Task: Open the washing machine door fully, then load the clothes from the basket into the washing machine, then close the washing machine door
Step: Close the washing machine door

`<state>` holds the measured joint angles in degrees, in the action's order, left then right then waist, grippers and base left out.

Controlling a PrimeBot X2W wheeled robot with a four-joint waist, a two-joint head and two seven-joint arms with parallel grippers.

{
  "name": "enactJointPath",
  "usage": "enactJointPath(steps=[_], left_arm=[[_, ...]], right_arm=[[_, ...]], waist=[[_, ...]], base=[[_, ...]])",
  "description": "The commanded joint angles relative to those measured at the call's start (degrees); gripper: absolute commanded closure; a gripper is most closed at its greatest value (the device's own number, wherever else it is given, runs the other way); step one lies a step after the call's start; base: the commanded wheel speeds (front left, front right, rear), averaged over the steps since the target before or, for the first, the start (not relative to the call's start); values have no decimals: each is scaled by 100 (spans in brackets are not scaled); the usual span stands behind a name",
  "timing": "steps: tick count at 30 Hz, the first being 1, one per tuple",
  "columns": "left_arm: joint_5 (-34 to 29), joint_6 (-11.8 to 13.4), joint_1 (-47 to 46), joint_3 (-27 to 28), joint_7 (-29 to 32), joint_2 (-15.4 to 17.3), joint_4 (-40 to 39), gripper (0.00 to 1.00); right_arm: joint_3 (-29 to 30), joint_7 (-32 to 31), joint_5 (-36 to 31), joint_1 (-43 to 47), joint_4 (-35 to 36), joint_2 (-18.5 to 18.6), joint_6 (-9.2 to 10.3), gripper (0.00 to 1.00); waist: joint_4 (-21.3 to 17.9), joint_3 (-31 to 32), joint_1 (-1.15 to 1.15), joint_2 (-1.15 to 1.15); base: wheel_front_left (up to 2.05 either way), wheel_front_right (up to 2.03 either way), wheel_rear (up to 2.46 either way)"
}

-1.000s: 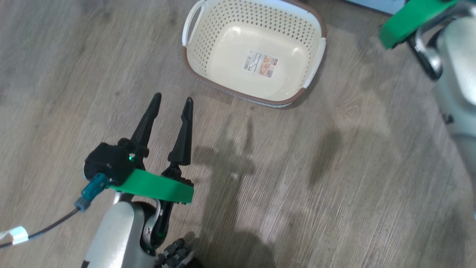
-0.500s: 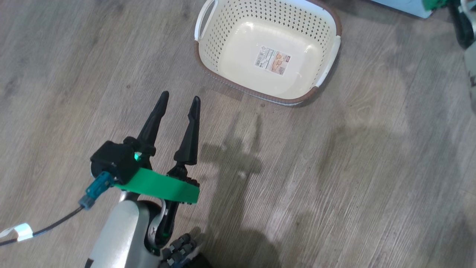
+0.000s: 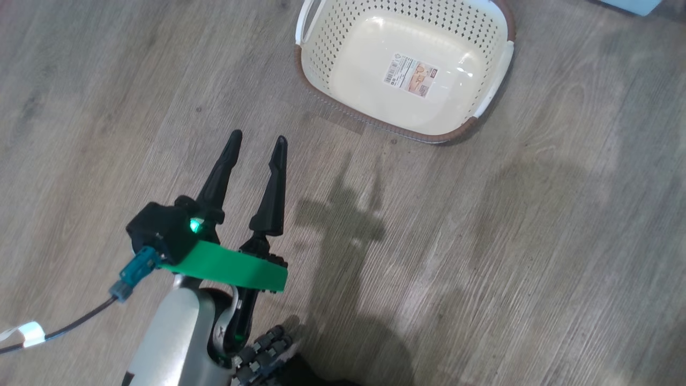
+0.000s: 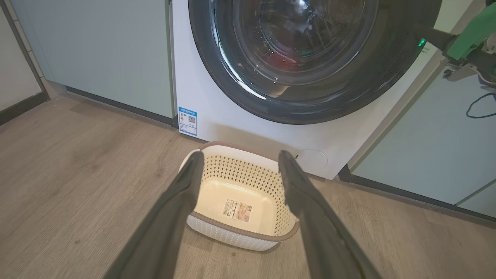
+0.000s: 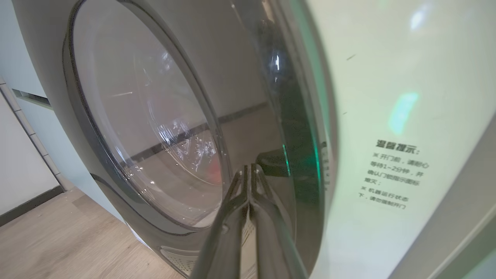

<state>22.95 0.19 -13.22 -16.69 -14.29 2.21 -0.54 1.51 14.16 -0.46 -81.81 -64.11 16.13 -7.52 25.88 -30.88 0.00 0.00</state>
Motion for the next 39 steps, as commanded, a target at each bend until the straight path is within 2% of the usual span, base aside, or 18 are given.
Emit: enactJointPath(steps=[1,12,17,22,26,32,36,39], left_arm=[[27,20,-115,186,-71,66,-182,0],[78,24,-202,236,-71,66,-181,0],[71,45,-279,211,-71,66,-167,0],[-5,23,-312,242,-71,66,-86,0],[-64,-10,-328,328,-71,66,-36,0],[-205,-54,-237,484,-71,66,17,0],[-309,-101,-119,663,-71,66,70,0],[-397,-146,-6,796,-71,66,123,0]], right_arm=[[59,45,-113,-245,133,-112,3,100],[1141,76,-626,-592,6,-199,3,100],[1399,81,-884,-629,43,-290,3,100],[1416,83,-980,-329,205,-473,3,100],[1227,83,-817,119,403,-604,3,100],[552,83,-255,857,705,-761,3,100],[55,84,448,1618,1313,-763,3,100],[-314,84,748,2325,1965,-632,3,100]], waist=[[15,-25,0,0],[4,-203,0,0],[-43,-245,0,0],[-182,-85,0,0],[-326,200,0,0],[-576,626,0,0],[-840,979,0,0],[-1051,1277,0,0]], base=[[0,0,0],[0,0,0],[0,0,0],[0,0,0],[0,0,0],[0,0,0],[0,0,0],[0,0,0]])
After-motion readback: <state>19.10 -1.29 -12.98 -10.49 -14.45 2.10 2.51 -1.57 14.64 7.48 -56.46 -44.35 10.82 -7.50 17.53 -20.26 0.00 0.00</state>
